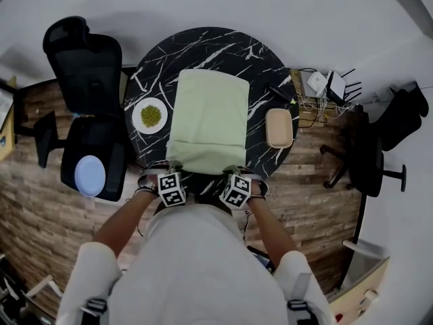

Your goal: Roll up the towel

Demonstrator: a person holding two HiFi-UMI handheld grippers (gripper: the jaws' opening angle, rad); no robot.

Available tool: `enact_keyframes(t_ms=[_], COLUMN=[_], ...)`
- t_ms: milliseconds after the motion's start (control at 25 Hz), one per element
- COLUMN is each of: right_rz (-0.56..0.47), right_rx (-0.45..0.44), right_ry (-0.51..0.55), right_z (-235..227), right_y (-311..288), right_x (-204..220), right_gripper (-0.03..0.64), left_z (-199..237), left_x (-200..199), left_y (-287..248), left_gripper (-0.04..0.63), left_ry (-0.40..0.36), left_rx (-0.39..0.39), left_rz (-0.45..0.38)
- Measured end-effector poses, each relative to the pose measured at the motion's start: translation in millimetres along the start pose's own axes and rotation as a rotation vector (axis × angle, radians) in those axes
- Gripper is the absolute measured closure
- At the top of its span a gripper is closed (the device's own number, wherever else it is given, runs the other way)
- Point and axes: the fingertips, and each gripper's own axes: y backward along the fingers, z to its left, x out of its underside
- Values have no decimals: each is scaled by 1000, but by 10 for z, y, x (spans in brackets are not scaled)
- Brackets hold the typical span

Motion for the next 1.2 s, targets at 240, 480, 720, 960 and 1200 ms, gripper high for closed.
enact_keyframes(t_ms=[240,480,720,960,1200], right_rz=[32,79,117,37,-58], right_rx=[-143,-371,-509,-415,-199], right_ry=[-18,-86,-96,-134,-183], right_z=[407,984,1273,944,219], right_y=[88,276,444,546,738], right_x=[16,80,122,6,-135], right_gripper=[597,597,598,597,597], left_z=[-396,-895,-1136,-886,-290], left_x=[88,156,160,86,-118], left_y=[114,361,507,547,623], left_gripper=[564,563,564,563,563], left_ry=[-17,57,29,-3,36], left_rx=[147,405,521,438,293], left_rz=[26,30,45,32,-28])
